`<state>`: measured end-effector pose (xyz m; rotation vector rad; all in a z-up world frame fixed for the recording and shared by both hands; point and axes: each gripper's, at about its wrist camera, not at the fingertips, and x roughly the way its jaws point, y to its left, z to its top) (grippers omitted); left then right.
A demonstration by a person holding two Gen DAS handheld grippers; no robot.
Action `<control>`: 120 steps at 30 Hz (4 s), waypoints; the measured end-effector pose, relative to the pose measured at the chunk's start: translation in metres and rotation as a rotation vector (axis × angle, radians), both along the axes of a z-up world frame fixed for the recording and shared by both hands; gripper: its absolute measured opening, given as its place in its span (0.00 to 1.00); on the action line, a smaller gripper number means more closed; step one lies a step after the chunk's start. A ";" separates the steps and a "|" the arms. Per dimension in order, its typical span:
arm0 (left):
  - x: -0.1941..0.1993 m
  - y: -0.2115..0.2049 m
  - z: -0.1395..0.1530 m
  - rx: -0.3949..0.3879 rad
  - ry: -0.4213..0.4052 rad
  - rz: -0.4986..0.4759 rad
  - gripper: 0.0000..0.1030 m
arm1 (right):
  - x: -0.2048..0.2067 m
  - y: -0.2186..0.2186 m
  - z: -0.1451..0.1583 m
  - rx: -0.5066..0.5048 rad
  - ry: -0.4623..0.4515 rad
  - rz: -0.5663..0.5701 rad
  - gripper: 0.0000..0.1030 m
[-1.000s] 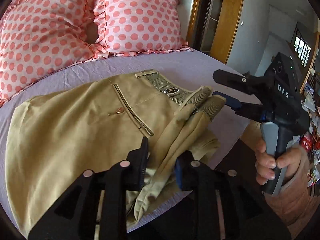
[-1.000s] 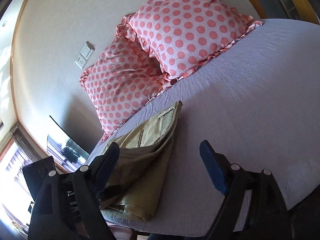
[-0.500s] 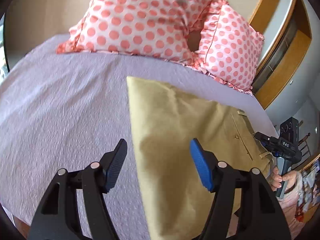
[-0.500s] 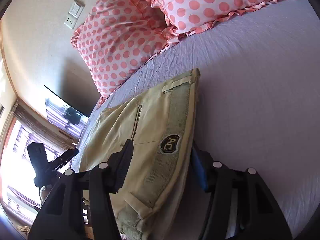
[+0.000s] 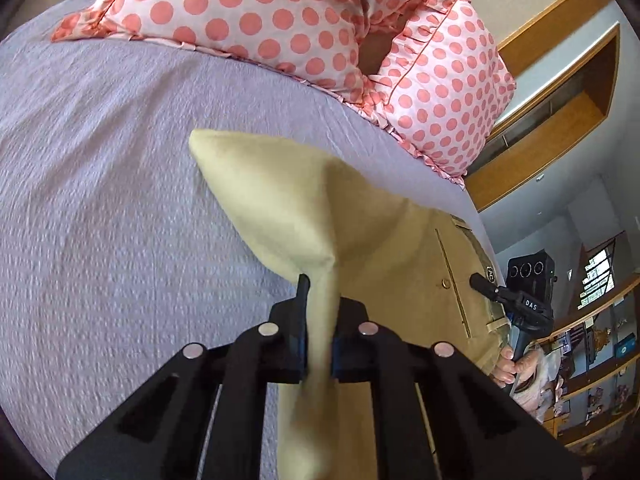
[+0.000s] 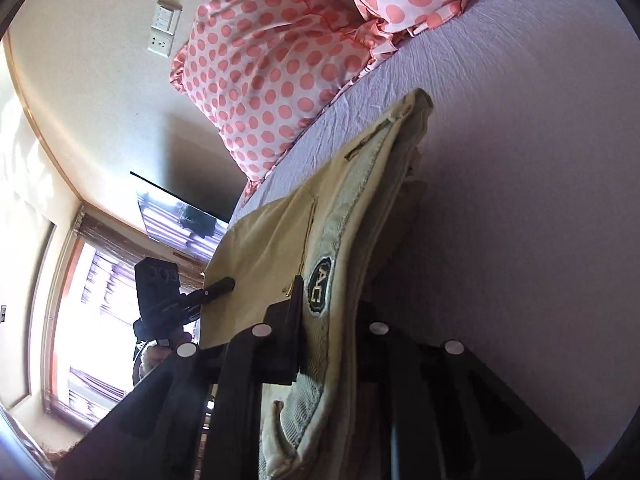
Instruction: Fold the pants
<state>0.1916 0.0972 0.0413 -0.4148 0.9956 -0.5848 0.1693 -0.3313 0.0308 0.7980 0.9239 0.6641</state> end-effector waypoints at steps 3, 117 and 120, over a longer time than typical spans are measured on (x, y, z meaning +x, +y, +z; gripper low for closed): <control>0.012 -0.012 0.026 0.032 -0.089 0.006 0.06 | 0.022 0.001 0.017 -0.003 -0.050 -0.013 0.14; -0.137 -0.090 -0.022 0.583 -0.376 0.386 0.98 | -0.110 0.130 0.001 -0.906 -0.316 -0.378 0.99; -0.138 -0.092 -0.022 0.583 -0.378 0.388 0.98 | -0.110 0.130 0.001 -0.906 -0.316 -0.377 0.99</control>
